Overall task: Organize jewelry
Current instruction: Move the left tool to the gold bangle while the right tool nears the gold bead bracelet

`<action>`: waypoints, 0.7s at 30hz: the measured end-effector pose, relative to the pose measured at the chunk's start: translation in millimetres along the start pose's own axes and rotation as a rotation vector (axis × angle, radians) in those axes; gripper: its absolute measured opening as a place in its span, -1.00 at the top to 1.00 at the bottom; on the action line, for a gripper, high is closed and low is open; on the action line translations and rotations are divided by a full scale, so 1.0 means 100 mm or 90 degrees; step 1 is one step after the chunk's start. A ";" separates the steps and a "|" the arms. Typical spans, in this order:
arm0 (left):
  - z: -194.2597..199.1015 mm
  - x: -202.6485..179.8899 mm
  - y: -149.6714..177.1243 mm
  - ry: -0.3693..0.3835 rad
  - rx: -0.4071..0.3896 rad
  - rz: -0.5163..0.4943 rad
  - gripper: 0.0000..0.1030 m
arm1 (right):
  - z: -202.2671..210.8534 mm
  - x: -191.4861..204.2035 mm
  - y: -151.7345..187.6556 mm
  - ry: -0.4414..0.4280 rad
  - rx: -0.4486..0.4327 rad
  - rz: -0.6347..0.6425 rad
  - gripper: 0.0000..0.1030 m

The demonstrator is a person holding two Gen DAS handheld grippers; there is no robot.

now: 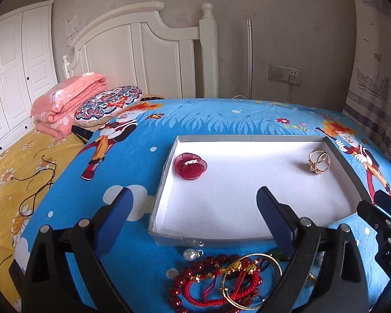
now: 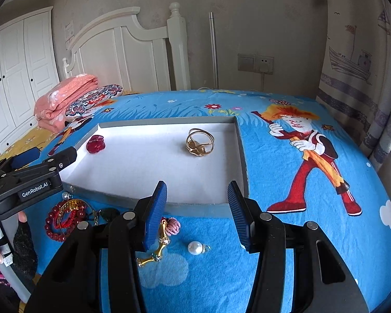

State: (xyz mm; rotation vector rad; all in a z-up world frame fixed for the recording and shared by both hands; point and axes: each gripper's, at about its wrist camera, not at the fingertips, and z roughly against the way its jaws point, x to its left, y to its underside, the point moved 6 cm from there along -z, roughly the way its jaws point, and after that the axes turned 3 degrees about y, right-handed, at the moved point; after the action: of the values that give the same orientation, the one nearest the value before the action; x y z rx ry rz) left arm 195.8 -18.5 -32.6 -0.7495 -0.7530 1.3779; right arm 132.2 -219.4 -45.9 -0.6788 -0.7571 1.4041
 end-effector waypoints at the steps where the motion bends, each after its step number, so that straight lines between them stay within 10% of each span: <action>1: 0.03 0.00 0.05 0.000 0.001 0.001 -0.80 | 0.01 0.01 0.05 -0.003 0.005 -0.001 0.07; 21: 0.45 0.03 0.87 -0.005 -0.034 -0.009 -0.85 | 0.13 0.23 0.55 -0.047 0.027 0.018 0.16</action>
State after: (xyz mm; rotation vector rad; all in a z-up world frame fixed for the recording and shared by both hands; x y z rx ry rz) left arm 109.4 -10.4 -78.8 -0.7795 -0.8033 1.3527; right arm 89.6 -193.2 -80.6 -0.6096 -0.7760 1.4737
